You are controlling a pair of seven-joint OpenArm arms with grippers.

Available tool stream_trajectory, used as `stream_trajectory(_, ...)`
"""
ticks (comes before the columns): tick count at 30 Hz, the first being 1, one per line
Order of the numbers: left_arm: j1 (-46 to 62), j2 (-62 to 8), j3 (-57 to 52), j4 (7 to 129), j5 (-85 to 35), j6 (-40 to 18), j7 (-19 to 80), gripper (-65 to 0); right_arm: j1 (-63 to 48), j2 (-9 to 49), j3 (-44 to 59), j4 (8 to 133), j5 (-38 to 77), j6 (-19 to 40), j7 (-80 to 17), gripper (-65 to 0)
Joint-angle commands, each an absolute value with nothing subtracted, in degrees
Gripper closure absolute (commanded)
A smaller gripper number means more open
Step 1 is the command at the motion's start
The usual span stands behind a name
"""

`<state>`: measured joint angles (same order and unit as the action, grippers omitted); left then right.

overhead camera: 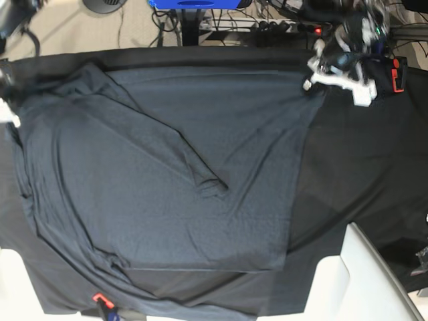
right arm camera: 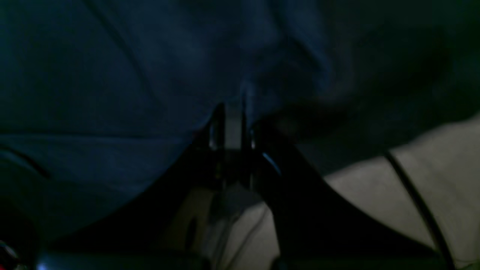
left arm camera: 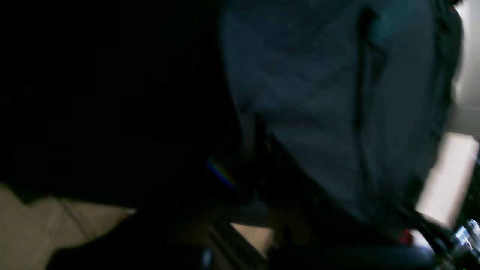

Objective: Fold the T-shirt properly
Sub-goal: 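Pull the grasped shoulder edge with the right gripper toward the left gripper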

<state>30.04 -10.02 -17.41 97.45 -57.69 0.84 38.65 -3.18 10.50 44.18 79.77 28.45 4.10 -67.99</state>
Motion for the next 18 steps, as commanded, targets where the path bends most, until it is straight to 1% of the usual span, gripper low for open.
stream_trajectory(1, 28.62, -10.59, -18.42, 97.63, -59.47, 0.22, 39.52, 0.0, -1.98, 11.65, 43.56, 79.87, 28.88, 2.51, -67.65, 0.0)
stream_trajectory(4, 25.01, -10.15, -20.53, 94.73, -61.49, 0.22, 43.38, 0.0, 0.66, 11.65, 41.89, 76.26, 28.88, -0.40, -67.56, 0.0)
stream_trajectory(6, 23.08, -10.15, -20.97, 93.14, -62.20, 0.22, 44.18, 0.0, 2.24, 11.74, 41.98, 73.71, 28.88, -0.48, -67.21, 0.0)
stream_trajectory(11, 20.26, -10.15, -21.58, 89.27, -62.37, 0.22, 44.35, 0.0, 5.76, 14.02, 41.98, 67.56, 28.88, -0.57, -65.71, 0.0)
stream_trajectory(18, 17.63, -10.15, -22.11, 84.97, -62.37, 0.22, 44.35, 0.0, 8.92, 18.15, 41.98, 58.42, 28.88, -0.66, -62.11, 0.0)
